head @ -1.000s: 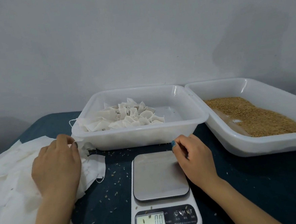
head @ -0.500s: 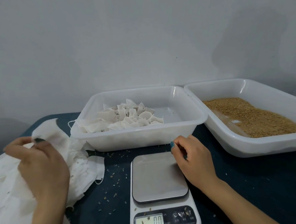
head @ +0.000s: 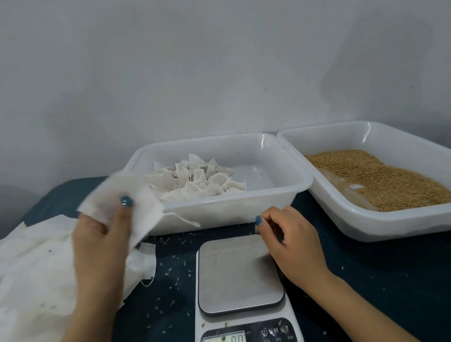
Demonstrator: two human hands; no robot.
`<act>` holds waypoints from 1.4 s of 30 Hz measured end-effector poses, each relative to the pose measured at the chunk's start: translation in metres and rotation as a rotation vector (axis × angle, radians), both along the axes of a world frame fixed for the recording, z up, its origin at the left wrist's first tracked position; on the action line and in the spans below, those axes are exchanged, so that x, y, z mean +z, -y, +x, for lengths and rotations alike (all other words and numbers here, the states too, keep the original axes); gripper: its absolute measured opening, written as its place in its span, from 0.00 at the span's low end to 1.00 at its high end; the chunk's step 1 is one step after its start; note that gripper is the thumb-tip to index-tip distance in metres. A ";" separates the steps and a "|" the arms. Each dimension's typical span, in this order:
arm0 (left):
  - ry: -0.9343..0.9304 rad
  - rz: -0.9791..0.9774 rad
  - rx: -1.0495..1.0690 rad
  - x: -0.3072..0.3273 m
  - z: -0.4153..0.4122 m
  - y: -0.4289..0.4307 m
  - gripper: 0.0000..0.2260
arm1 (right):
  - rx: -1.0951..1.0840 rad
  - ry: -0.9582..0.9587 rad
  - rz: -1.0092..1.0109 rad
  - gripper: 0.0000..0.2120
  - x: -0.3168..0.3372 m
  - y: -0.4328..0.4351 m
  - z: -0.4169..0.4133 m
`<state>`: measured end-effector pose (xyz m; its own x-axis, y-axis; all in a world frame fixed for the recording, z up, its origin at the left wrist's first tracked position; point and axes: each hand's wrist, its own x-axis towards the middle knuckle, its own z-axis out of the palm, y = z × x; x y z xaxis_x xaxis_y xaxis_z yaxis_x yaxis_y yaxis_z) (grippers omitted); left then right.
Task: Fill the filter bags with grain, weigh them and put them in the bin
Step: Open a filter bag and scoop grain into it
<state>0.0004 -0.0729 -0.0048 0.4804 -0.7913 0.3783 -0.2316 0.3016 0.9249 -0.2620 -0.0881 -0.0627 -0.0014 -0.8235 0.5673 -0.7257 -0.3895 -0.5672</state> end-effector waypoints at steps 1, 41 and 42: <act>-0.019 0.045 -0.118 -0.008 -0.010 0.001 0.10 | 0.026 0.023 0.011 0.08 0.001 0.000 0.000; -0.096 0.171 -0.510 -0.038 -0.062 -0.009 0.20 | 0.538 0.524 0.295 0.02 0.022 -0.008 0.013; -0.107 0.164 -0.506 -0.038 -0.061 -0.009 0.18 | 0.534 0.534 0.308 0.02 0.022 -0.008 0.013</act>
<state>-0.0606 -0.0640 -0.0424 0.0536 -0.9782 0.2005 0.0035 0.2010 0.9796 -0.2495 -0.0805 -0.0411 0.2296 -0.9084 0.3493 -0.0879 -0.3768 -0.9221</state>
